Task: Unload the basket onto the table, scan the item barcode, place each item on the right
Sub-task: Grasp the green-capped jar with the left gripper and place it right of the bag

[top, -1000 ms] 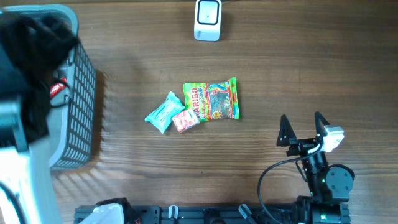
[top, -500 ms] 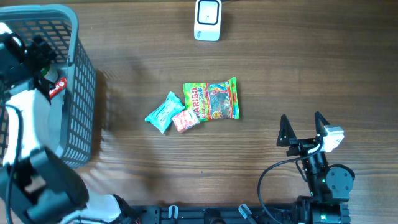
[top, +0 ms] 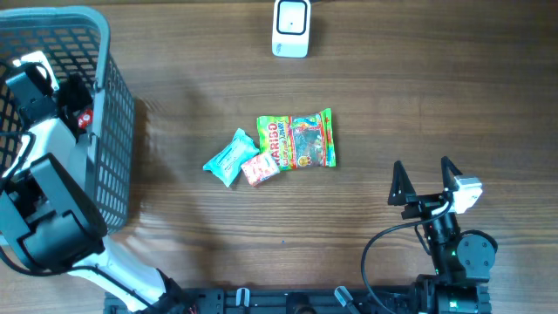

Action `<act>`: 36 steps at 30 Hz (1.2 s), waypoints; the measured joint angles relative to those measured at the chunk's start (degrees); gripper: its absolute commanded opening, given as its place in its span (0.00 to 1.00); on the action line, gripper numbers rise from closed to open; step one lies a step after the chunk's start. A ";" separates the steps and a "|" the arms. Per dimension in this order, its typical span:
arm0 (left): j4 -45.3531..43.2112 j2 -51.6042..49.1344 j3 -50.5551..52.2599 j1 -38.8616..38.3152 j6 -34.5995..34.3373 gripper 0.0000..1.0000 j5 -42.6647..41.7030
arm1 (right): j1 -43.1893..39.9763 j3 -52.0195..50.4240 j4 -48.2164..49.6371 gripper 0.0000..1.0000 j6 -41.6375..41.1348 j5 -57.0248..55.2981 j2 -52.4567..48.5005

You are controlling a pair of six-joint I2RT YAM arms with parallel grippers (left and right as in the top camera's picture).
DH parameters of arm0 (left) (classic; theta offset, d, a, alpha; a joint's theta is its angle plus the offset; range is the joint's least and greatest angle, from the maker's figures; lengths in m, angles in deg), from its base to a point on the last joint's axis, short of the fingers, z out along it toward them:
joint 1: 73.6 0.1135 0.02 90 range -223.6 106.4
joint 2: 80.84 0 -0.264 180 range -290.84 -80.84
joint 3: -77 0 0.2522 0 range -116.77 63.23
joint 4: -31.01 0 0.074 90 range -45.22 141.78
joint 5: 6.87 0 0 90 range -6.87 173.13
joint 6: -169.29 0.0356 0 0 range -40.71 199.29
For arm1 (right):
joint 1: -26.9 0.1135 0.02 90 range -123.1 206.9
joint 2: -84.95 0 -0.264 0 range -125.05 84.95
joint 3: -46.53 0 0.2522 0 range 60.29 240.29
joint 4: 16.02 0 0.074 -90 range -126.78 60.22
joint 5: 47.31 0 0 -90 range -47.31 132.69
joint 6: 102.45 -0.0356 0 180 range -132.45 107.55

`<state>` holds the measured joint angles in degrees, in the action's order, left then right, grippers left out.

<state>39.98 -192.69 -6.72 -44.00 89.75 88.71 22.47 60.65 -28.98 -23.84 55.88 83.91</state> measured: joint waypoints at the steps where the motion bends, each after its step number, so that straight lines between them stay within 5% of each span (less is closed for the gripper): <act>1: -0.50 -1.36 0.00 0.24 0.00 1.00 -0.61 | 0.00 0.00 0.00 1.00 0.00 0.00 0.02; 4: -3.69 -3.48 0.09 0.37 -0.02 0.99 -2.89 | 0.00 0.00 0.00 1.00 0.00 0.00 0.00; 7: -4.52 -4.42 0.11 0.48 -1.09 0.65 -3.98 | 0.00 0.00 0.00 1.00 0.00 0.00 0.00; 11: -4.59 -4.61 0.11 0.48 -3.04 0.52 -4.63 | 0.00 0.00 0.00 1.00 0.00 0.00 0.02; 19: 0.20 1.03 0.72 0.57 -5.97 0.56 -4.61 | 0.00 0.00 0.00 1.00 0.00 0.00 0.00; 28: 6.99 34.69 0.76 -0.66 -18.78 0.59 -10.99 | 0.00 0.00 0.02 1.00 0.00 0.00 0.02; 31: 10.16 40.37 0.72 -7.41 -23.04 0.59 -16.76 | 0.00 0.00 0.00 1.00 0.00 0.00 0.02; 36: 23.15 39.39 0.61 -31.28 -24.98 0.57 -17.66 | 0.00 0.00 0.00 1.00 0.00 0.02 0.00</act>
<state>63.12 -153.30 -6.11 -75.27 64.77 71.05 22.47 60.65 -28.98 -23.84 55.90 83.91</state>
